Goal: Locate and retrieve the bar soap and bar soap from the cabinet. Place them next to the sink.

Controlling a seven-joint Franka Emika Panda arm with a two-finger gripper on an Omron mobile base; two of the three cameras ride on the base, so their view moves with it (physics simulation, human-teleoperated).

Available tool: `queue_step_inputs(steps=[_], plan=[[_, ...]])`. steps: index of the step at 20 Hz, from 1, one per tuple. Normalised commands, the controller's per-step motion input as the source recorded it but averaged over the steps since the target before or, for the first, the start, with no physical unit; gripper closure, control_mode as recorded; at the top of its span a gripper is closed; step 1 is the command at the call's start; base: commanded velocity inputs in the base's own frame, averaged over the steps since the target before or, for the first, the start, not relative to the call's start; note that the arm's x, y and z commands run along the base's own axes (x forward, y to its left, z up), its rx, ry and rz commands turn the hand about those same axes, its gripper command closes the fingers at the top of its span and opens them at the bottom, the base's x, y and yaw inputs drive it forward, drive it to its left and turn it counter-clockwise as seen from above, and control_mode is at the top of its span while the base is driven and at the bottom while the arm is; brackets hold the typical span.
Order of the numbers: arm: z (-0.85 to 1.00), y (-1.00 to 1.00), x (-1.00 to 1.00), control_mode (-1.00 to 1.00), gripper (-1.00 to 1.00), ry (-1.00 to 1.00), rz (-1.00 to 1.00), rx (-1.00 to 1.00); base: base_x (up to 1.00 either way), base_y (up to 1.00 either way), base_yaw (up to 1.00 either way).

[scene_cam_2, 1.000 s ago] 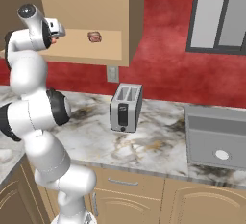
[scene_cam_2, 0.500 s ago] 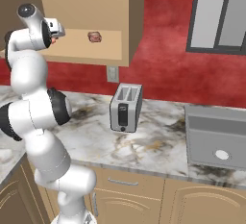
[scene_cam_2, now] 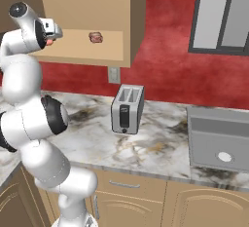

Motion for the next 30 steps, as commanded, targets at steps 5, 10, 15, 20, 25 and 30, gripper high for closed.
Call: queue_step_inputs(steps=[5,10,15,20,25,30], plan=[[0.06,-0.24,-0.47,-1.00,1.00,0.00,-0.09,0.02,0.00,0.00,0.00],[0.25,-0.31,-0.60,-1.00,1.00,0.00,-0.06,0.01,0.00,0.00,0.00],[0.29,-0.28,-0.80,-1.00,1.00,0.00,-0.06,0.02,0.00,0.00,0.00],[0.05,-0.33,-0.97,-1.00,1.00,0.00,-0.08,0.03,0.00,0.00,0.00],[0.00,-0.43,-1.00,-1.00,1.00,0.01,-0.04,0.00,0.00,0.00,0.00],[-0.01,-0.59,-0.96,-1.00,1.00,0.04,-0.02,-0.01,0.00,0.00,0.00]])
